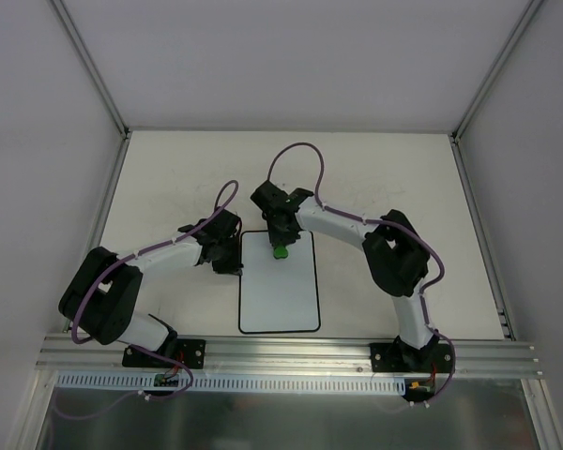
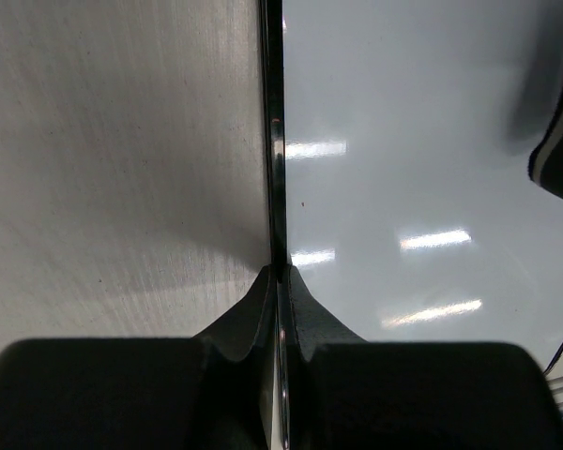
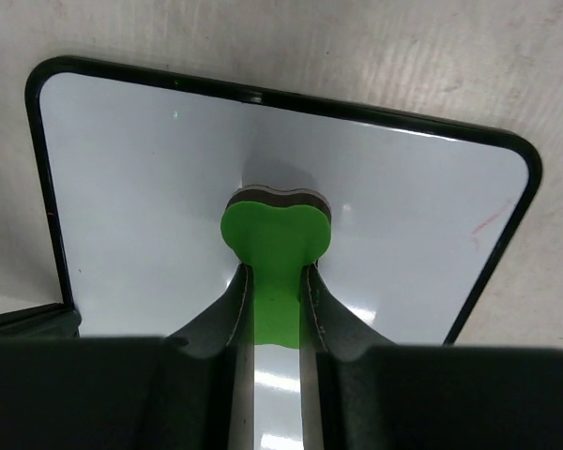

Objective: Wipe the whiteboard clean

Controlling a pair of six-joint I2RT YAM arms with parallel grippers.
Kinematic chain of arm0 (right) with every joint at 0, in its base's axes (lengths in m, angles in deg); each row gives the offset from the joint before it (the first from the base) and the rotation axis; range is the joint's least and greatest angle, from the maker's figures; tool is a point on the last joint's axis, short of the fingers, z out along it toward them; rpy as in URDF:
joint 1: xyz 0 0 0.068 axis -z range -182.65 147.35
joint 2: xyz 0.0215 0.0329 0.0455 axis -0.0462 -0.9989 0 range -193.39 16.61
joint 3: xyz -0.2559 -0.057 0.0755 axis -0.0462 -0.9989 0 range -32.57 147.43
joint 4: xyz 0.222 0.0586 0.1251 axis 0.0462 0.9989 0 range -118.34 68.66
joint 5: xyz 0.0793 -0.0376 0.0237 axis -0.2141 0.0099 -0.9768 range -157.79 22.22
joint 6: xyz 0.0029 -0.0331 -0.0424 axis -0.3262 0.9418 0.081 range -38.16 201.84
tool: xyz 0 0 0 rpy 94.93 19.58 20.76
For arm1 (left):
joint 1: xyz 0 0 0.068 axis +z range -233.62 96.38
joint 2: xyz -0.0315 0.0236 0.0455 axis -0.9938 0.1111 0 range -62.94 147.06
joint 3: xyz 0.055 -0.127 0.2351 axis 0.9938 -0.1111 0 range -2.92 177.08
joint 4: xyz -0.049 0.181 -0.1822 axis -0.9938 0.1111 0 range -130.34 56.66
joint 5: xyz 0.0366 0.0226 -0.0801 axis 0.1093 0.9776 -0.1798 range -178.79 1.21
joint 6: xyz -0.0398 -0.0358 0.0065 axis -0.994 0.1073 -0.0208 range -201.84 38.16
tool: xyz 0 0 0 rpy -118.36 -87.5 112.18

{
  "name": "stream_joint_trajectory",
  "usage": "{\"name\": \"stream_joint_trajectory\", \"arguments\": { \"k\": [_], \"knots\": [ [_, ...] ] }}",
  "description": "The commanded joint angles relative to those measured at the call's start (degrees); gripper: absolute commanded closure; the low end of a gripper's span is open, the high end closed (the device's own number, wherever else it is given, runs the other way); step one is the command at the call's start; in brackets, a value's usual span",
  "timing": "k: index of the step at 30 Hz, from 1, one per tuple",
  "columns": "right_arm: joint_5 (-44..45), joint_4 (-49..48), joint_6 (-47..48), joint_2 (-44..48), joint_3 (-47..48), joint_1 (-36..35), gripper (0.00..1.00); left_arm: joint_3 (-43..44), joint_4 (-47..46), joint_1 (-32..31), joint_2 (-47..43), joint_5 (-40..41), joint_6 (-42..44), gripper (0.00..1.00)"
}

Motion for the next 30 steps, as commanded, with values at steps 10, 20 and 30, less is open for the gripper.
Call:
{"name": "stream_joint_trajectory", "arguments": {
  "k": [10, 20, 30],
  "knots": [
    [-5.1, -4.97, -2.62, 3.09, -14.15, 10.85, 1.0, -3.16, 3.2, -0.46, 1.73, 2.21, -0.08, 1.0],
    [-0.17, -6.72, 0.36, 10.74, -26.02, 20.35, 1.0, -3.51, 3.29, -0.2, 1.29, 2.48, -0.08, 1.0],
    [-1.23, -6.13, 4.49, 22.6, -24.09, 20.53, 1.0, -2.02, 3.29, -0.29, 1.2, 1.25, -0.17, 1.0]
  ]
}}
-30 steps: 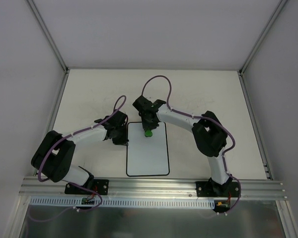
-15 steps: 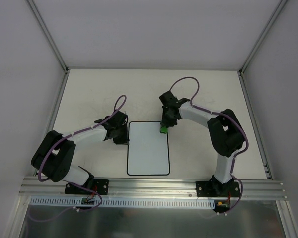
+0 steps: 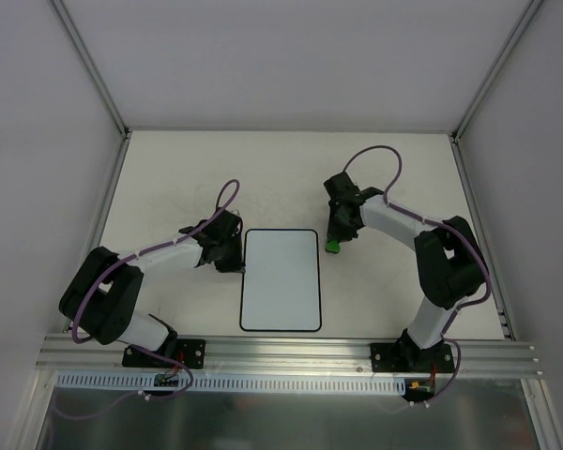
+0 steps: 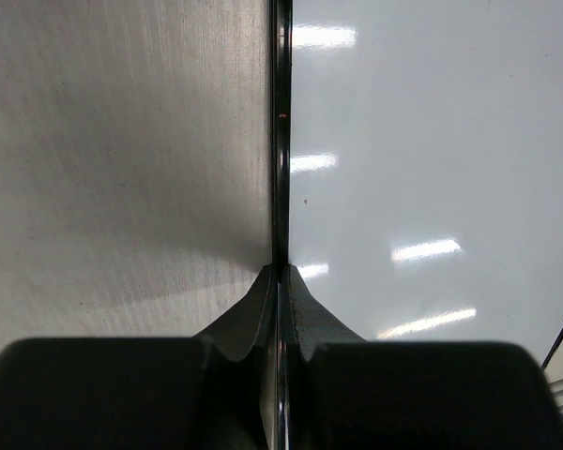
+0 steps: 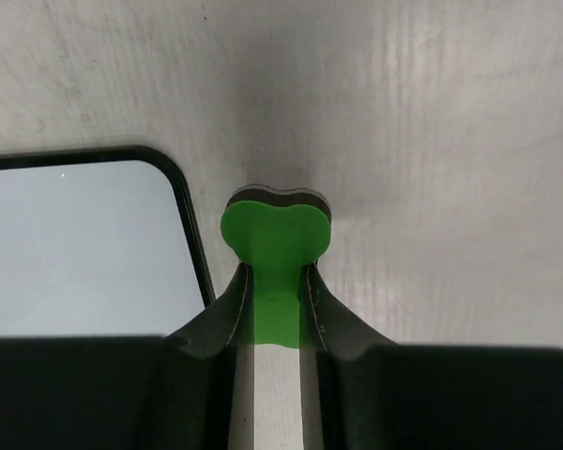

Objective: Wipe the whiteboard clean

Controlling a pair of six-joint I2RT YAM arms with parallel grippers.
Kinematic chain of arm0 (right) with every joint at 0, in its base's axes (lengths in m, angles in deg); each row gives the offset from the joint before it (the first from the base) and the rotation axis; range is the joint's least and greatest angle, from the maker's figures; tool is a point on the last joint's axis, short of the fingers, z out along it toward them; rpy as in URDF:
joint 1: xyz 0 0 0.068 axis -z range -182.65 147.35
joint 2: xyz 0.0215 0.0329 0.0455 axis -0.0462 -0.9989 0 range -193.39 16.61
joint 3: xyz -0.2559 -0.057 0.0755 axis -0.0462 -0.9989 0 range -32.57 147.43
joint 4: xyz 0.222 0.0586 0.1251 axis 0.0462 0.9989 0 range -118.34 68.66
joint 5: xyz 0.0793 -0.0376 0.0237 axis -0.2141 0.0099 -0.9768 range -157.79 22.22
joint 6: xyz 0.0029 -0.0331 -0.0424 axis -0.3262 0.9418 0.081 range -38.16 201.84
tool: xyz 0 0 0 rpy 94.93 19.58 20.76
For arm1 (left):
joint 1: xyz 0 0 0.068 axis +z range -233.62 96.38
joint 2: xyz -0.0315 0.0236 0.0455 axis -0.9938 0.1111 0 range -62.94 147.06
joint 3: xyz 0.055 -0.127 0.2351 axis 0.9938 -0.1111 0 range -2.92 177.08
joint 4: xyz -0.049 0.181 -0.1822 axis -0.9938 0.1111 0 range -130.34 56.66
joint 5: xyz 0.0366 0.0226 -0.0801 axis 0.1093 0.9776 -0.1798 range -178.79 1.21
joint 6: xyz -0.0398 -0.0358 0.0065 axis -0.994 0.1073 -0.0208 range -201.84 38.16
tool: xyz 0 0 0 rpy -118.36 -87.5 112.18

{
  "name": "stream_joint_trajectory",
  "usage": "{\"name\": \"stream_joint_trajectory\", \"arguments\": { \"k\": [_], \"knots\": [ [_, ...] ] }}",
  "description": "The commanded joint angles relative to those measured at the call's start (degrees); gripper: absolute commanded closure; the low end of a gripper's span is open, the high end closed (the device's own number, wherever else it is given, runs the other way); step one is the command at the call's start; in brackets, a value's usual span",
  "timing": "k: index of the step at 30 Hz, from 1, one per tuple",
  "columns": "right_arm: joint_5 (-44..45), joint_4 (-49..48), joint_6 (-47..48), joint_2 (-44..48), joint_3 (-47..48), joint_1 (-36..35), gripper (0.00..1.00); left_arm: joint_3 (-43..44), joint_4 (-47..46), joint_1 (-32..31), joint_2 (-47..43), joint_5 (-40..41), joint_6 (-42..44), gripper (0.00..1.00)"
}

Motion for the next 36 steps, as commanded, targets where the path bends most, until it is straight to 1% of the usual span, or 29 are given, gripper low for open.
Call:
{"name": "stream_joint_trajectory", "arguments": {
  "k": [1, 5, 6, 9, 10, 12, 13, 14, 15, 16, 17, 18, 20, 21, 22, 23, 24, 25, 27, 28, 29, 30, 32, 33, 35, 36],
  "knots": [
    [4.5, 4.02, 3.01, 8.42, 0.36, 0.72, 1.0, -1.05, 6.68, 0.06, 1.09, 1.05, 0.25, 1.0],
    [5.3, 4.38, 3.28, 10.37, -3.67, 2.22, 1.0, -0.26, 6.68, 0.06, -0.23, 0.35, -0.02, 1.0],
    [5.21, 4.29, 3.54, 10.46, -4.55, 2.4, 1.0, 0.09, 6.68, -0.02, -1.19, 0.09, -0.02, 0.94],
    [5.91, 4.12, 4.42, 10.81, -7.63, 2.57, 1.0, 0.88, 6.94, -0.02, -3.47, 0.08, -0.02, 0.83],
    [6.0, 4.03, 4.59, 10.98, -8.33, 2.57, 0.99, 1.23, 7.03, 0.06, -4.09, -0.18, -0.02, 0.75],
    [5.92, 3.15, 5.12, 11.51, -10.35, 2.66, 0.97, 1.84, 7.47, -0.02, -5.93, -0.18, -0.1, 0.68],
    [5.91, 2.89, 5.3, 11.69, -10.97, 2.57, 0.93, 2.02, 7.47, 0.06, -6.64, -0.18, -0.02, 0.64],
    [5.83, 2.54, 5.38, 11.6, -11.76, 2.57, 0.91, 2.29, 7.64, -0.02, -7.17, -0.18, 0.07, 0.57],
    [5.74, 2.53, 5.73, 11.51, -11.94, 2.66, 0.85, 2.64, 7.91, 0.06, -8.39, -0.18, 0.16, 0.54],
    [5.65, 2.53, 5.74, 11.34, -12.12, 2.66, 0.82, 2.73, 8.17, 0.06, -9.1, -0.09, 0.16, 0.5],
    [5.65, 2.53, 5.82, 11.25, -12.38, 2.57, 0.79, 2.81, 8.35, 0.06, -9.72, -0.01, 0.33, 0.43],
    [5.56, 2.45, 5.82, 11.6, -12.82, 2.66, 0.72, 2.99, 8.61, -0.02, -11.29, -0.01, 0.51, 0.38],
    [5.48, 2.36, 6.0, 12.83, -13.26, 2.57, 0.64, 2.9, 9.49, 0.06, -13.32, 0.61, 0.95, 0.3],
    [5.47, 2.45, 6.17, 13.7, -13.69, 2.57, 0.59, 2.82, 9.84, 0.06, -15.59, 1.39, 1.13, 0.17],
    [5.56, 2.53, 6.52, 15.63, -13.79, 2.57, 0.47, 2.73, 10.71, 0.06, -16.92, 1.84, 1.82, 0.09],
    [5.48, 2.53, 6.61, 16.95, -14.05, 2.57, 0.4, 2.81, 11.33, 0.06, -18.23, 2.36, 2.09, 0.02],
    [5.47, 2.53, 6.88, 18.44, -14.22, 2.57, 0.33, 2.99, 11.86, -0.02, -20.94, 2.8, 2.35, 0.01],
    [5.56, 2.62, 7.05, 21.59, -14.57, 2.57, 0.22, 3.25, 12.47, 0.06, -22.45, 4.55, 2.97, 0.01],
    [6.35, 3.23, 7.58, 25.38, -14.84, 2.57, 0.12, 3.95, 14.41, -0.02, -26.83, 6.05, 3.76, 0.01],
    [6.88, 3.59, 7.76, 27.31, -14.75, 2.57, 0.04, 4.31, 15.2, -0.02, -28.51, 7.89, 4.29, 0.01],
    [8.45, 4.63, 8.37, 31.51, -14.58, 2.57, 0.01, 4.66, 16.77, 0.06, -30.01, 8.86, 5.16, 0.01],
    [9.51, 4.99, 8.98, 33.82, -14.49, 2.57, 0.01, 5.53, 17.66, 0.06, -33.24, 10.0, 5.52, 0.01],
    [13.18, 5.87, 10.39, 38.3, -13.97, 2.66, 0.01, 6.33, 19.15, 0.06, -36.77, 13.78, 6.92, 0.01],
    [14.6, 6.66, 11.87, 43.02, -13.79, 2.57, 0.01, 7.03, 20.29, 0.06, -40.45, 15.1, 7.36, 0.01],
    [18.02, 7.8, 13.55, 47.79, -13.09, 2.66, 0.01, 7.65, 21.18, 0.06, -44.16, 18.69, 8.59, 0.01],
    [19.0, 8.24, 15.21, 51.99, -12.65, 2.66, 0.01, 8.08, 21.96, 0.06, -48.0, 19.76, 8.77, 0.01]
  ]
}}
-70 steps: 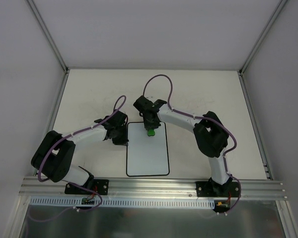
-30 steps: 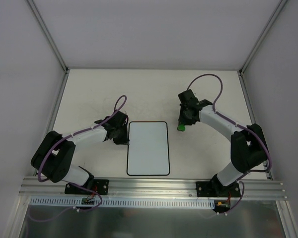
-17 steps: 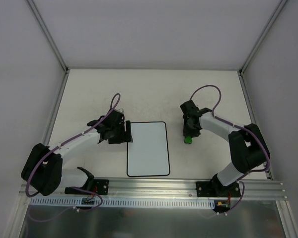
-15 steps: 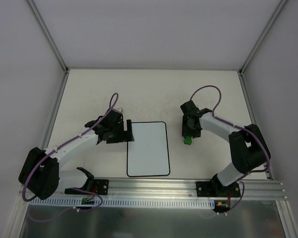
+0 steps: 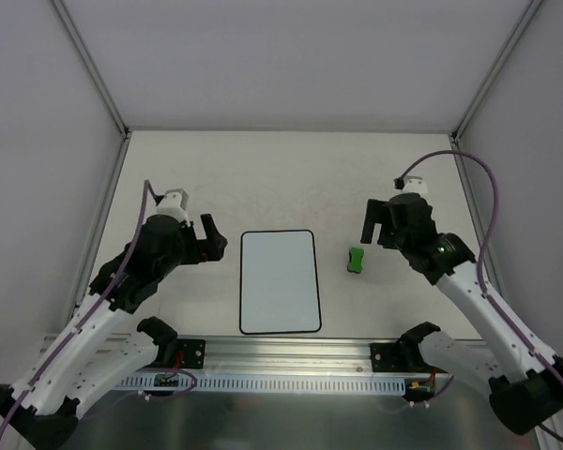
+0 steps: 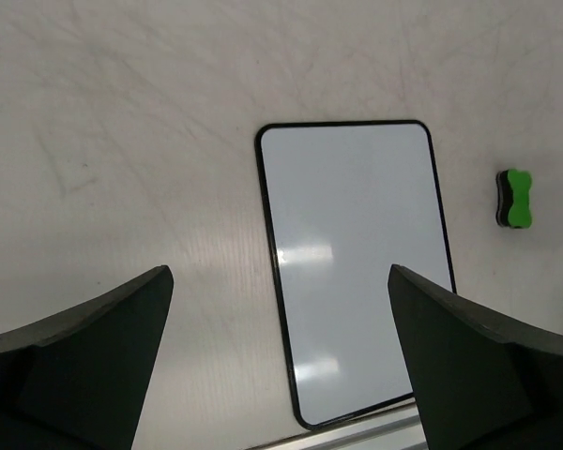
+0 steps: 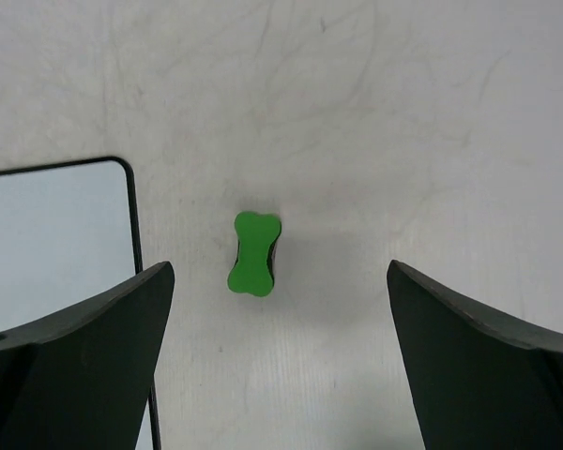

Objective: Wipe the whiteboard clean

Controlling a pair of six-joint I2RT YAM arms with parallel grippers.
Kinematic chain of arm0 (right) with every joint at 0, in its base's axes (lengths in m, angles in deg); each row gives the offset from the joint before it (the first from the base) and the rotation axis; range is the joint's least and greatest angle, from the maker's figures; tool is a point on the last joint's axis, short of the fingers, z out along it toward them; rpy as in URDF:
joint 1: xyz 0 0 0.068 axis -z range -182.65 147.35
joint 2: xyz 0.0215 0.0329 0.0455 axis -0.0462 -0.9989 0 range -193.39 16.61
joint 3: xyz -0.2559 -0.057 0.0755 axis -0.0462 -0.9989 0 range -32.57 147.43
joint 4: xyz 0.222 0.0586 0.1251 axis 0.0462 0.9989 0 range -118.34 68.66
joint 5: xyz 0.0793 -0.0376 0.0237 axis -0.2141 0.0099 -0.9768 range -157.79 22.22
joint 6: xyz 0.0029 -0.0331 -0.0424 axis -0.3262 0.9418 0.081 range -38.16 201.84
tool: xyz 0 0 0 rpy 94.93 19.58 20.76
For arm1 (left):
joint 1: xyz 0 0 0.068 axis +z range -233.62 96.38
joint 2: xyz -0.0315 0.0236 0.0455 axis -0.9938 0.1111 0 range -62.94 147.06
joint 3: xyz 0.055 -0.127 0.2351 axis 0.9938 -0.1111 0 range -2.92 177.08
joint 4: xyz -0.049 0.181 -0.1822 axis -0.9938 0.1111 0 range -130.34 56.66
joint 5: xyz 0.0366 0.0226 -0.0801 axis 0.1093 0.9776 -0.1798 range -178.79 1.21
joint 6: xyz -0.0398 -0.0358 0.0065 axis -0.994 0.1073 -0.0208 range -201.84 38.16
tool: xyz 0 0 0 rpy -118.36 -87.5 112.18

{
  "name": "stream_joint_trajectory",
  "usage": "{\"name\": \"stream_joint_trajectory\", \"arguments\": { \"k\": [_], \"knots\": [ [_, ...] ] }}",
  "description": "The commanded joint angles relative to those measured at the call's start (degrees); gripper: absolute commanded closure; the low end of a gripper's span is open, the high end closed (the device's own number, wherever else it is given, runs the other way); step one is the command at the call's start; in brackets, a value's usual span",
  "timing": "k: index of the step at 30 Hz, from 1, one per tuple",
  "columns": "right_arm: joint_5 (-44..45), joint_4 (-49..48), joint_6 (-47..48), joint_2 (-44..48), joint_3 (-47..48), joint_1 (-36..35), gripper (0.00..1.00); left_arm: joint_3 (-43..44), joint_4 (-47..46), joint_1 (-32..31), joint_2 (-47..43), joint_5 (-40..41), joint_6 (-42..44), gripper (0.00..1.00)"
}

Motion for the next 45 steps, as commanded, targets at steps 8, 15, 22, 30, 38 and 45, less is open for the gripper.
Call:
{"name": "stream_joint_trajectory", "arguments": {
  "k": [8, 15, 22, 30, 38, 45],
  "knots": [
    [18.39, 6.65, 12.38, 27.26, 3.14, 0.08, 0.01, 4.43, 4.18, 0.06, -24.89, 16.53, 9.28, 0.01],
    [17.01, 6.65, 16.6, 40.37, 0.25, -0.01, 0.01, 1.19, 4.18, -0.02, -36.31, 19.61, 14.91, 0.01],
    [12.71, 2.79, 16.34, 49.95, -8.63, -0.01, 0.01, -6.73, 4.09, 0.06, -46.87, 22.25, 15.18, 0.01],
    [12.7, 2.08, 16.78, 49.78, -9.69, 0.0, 0.01, -9.9, 4.01, 0.06, -48.37, 24.18, 11.84, 0.01],
    [13.93, 2.08, 16.69, 50.84, -10.04, 0.08, 0.01, -10.25, 4.09, 0.06, -48.9, 24.8, 10.96, 0.01],
    [13.14, 1.81, 16.6, 50.14, -10.04, 0.08, 0.01, -10.43, 3.92, 0.5, -48.81, 25.5, 10.78, 0.01]
  ]
}}
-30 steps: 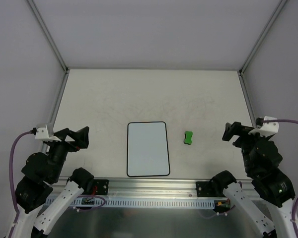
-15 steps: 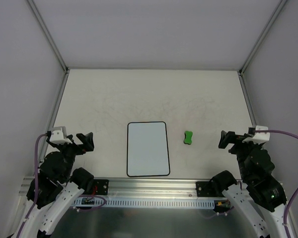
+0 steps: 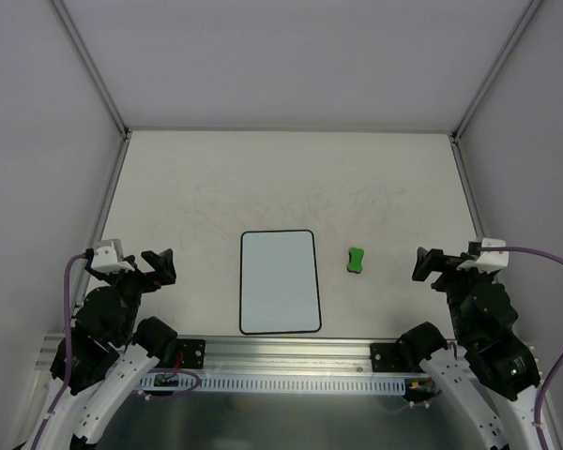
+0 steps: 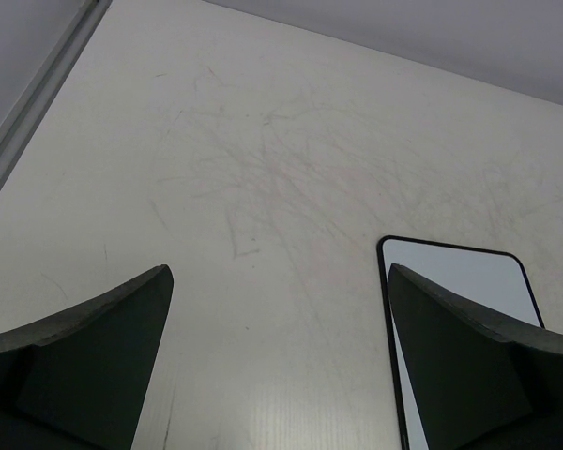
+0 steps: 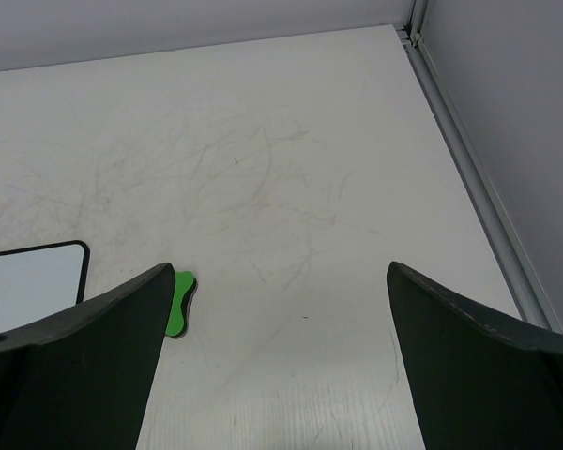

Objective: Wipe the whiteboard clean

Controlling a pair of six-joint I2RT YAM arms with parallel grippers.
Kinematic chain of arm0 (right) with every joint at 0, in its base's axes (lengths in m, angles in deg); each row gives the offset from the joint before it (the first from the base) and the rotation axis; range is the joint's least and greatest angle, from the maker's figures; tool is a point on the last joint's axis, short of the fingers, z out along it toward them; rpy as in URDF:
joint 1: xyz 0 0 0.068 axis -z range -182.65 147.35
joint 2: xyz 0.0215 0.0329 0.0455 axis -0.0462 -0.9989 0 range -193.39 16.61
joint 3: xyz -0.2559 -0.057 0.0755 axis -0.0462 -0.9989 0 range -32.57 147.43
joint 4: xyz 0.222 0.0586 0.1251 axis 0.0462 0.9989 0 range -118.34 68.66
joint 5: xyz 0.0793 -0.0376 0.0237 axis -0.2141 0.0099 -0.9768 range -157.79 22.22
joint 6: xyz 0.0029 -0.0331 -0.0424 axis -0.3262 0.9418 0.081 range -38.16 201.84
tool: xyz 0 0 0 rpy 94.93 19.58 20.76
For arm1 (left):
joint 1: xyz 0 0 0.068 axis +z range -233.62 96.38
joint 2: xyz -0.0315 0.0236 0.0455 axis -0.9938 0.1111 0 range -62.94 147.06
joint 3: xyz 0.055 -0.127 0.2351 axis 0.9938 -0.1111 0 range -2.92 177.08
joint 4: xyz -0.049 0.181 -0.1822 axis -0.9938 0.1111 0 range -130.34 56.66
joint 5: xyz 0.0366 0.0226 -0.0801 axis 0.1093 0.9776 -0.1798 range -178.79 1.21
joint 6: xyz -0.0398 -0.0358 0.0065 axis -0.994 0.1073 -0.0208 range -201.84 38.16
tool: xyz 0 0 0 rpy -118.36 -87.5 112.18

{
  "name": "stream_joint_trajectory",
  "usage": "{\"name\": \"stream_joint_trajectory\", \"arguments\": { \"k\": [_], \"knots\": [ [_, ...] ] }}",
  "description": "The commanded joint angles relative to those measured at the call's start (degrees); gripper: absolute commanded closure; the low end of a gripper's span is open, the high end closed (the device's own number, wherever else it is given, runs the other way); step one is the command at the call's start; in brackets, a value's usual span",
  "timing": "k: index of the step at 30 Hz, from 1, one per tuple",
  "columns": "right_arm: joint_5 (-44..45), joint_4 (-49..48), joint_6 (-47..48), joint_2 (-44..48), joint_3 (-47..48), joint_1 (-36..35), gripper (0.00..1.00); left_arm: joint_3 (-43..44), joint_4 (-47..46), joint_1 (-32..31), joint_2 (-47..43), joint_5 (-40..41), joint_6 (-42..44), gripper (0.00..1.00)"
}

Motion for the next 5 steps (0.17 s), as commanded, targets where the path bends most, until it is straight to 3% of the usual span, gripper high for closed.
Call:
{"name": "stream_joint_trajectory", "arguments": {
  "k": [1, 5],
  "knots": [
    [0.31, -2.78, 1.0, -0.11, 0.23, 0.08, 0.01, -0.44, -1.37, 0.48, -7.81, 1.94, -0.61, 0.01],
    [0.75, -3.13, 1.08, 0.32, 0.14, 0.08, 0.01, -0.44, -1.37, 0.74, -7.72, 2.03, -0.61, 0.01]
  ]
}}
